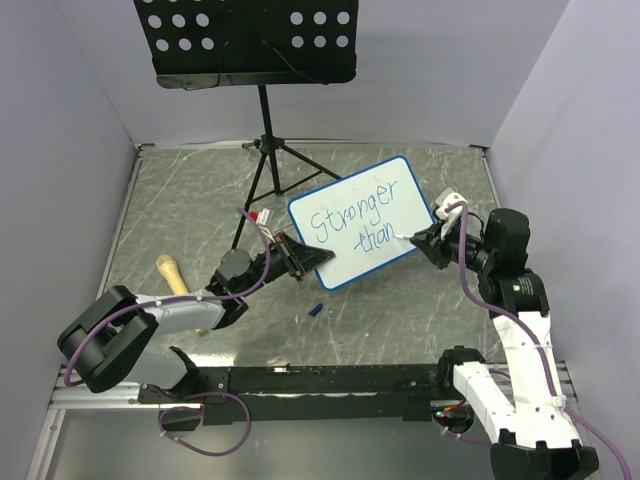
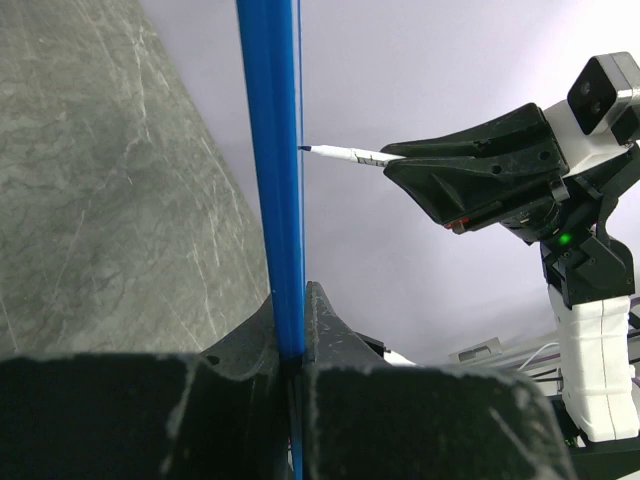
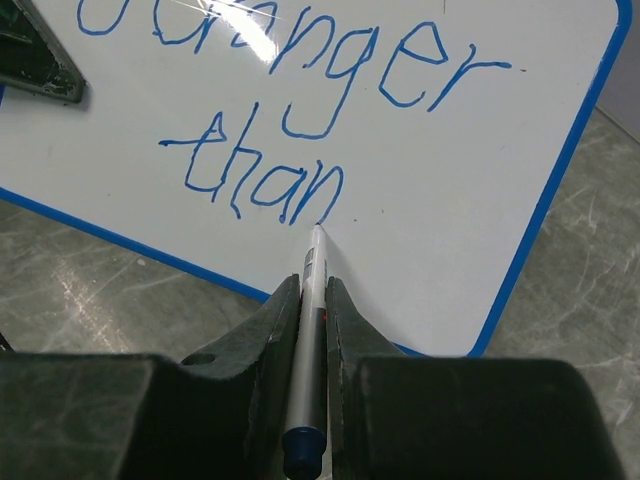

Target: Write a sentence on the whiteboard

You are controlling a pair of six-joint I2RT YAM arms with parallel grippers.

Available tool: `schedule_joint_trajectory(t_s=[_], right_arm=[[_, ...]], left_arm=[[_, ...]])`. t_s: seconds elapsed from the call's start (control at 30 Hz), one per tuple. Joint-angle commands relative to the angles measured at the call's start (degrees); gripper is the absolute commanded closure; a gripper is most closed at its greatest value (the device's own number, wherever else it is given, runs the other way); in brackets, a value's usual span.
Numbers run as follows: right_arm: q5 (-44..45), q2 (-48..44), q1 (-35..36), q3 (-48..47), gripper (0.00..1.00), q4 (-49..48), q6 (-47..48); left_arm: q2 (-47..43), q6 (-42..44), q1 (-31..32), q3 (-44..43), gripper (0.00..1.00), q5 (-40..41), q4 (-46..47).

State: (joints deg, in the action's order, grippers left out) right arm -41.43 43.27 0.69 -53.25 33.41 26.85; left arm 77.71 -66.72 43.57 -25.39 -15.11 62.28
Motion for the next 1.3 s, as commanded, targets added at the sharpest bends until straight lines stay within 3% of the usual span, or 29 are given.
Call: schedule_joint_trajectory(t_s=[0.0,0.23,1.27], right_arm=[[-1.5,-0.6,-0.4,-3.3,1.00,-1.3,-1.4],[-4.2,0.4,-1.9,-8.4,1.00,-3.0,-4.4],[-4.2,-0.2,-4.1,-4.8,1.00,-4.0,-2.8]], left_arm=[[-3.3,0.6,-0.1,-1.6,0.99,-0.5,8.7],[-4.1,1.5,0.0,-1.0,0.99,-0.6,7.2],[-5.2,2.4,-0.1,-0.4,0.99,-2.4,7.2]])
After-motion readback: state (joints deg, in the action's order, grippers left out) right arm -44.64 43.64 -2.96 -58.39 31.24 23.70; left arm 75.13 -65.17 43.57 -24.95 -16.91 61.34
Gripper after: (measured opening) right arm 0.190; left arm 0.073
